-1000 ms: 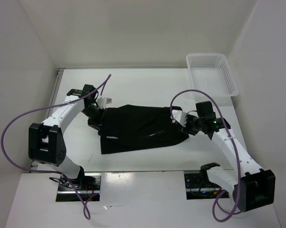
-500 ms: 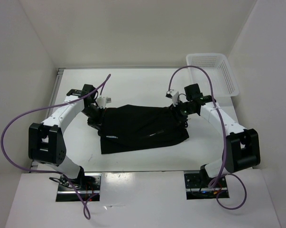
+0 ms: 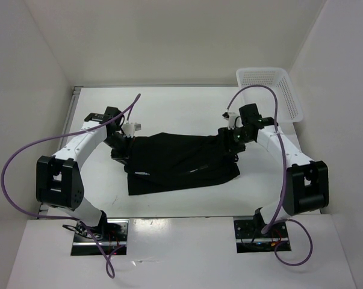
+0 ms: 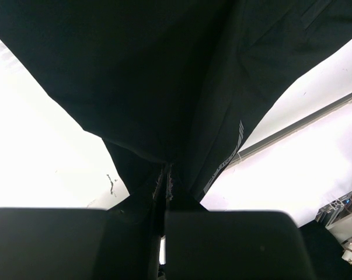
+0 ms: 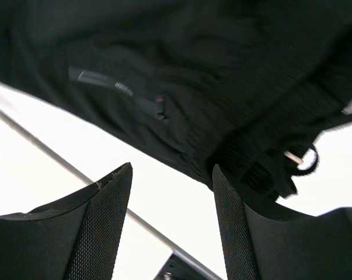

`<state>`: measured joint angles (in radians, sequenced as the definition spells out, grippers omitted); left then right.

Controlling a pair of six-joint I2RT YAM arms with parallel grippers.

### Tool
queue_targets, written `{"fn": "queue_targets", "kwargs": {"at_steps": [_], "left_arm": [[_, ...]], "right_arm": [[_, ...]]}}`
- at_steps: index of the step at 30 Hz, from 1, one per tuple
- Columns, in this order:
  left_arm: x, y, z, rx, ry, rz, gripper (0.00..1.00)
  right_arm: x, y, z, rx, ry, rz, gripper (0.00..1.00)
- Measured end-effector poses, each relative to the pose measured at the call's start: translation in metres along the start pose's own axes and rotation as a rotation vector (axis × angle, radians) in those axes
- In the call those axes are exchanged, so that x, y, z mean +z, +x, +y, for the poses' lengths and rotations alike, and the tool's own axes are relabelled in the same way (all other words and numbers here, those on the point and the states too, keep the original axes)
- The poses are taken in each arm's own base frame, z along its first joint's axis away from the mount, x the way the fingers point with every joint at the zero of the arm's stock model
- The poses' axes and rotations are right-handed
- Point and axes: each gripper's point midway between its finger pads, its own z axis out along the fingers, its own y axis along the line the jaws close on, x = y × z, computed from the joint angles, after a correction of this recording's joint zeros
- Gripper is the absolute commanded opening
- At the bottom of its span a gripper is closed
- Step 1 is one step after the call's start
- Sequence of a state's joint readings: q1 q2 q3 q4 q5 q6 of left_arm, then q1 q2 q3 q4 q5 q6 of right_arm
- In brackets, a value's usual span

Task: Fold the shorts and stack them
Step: Fold the shorts

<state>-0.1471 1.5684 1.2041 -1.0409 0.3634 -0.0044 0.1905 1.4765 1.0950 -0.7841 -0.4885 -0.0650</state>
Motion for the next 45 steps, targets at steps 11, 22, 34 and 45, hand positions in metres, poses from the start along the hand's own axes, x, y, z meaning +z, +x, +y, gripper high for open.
{"fn": "queue_targets", "kwargs": {"at_steps": [11, 22, 34, 45], "left_arm": [[0.0, -0.001, 0.0, 0.002, 0.0, -0.006, 0.0], [0.001, -0.002, 0.001, 0.003, -0.001, -0.007, 0.0], [0.001, -0.002, 0.001, 0.002, -0.001, -0.005, 0.0], [-0.001, 0.007, 0.0, -0.012, -0.001, 0.029, 0.0]], "right_arm": [[0.008, 0.002, -0.022, 0.165, 0.095, 0.03, 0.6], [0.026, 0.013, -0.016, 0.148, 0.074, 0.07, 0.54], [0.036, 0.021, -0.012, 0.096, 0.051, 0.101, 0.0], [-0.024, -0.028, 0.022, -0.144, -0.031, 0.029, 0.0]]}}
